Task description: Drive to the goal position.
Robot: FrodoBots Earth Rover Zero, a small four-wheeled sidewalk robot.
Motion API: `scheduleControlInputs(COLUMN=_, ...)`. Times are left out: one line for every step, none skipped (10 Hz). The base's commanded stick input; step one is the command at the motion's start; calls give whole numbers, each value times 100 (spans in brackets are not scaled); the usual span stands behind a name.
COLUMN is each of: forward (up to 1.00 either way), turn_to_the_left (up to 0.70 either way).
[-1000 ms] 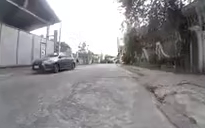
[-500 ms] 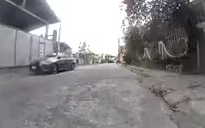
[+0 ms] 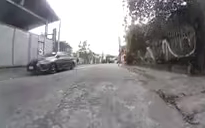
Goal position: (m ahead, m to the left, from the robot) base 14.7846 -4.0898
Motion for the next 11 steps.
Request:
scheduleControlInputs(forward=67, turn_to_the_left=0)
scheduleControlInputs(forward=67, turn_to_the_left=0)
scheduleControlInputs(forward=67, turn_to_the_left=-16)
scheduleControlInputs(forward=67, turn_to_the_left=-34)
scheduleControlInputs(forward=67, turn_to_the_left=-34)
scheduleControlInputs(forward=67, turn_to_the_left=-34)
scheduleControlInputs(forward=67, turn_to_the_left=-34)
scheduleControlInputs(forward=67, turn_to_the_left=-34)
scheduleControlInputs(forward=67, turn_to_the_left=-34)
scheduleControlInputs(forward=67, turn_to_the_left=-28)
scheduleControlInputs(forward=67, turn_to_the_left=-5)
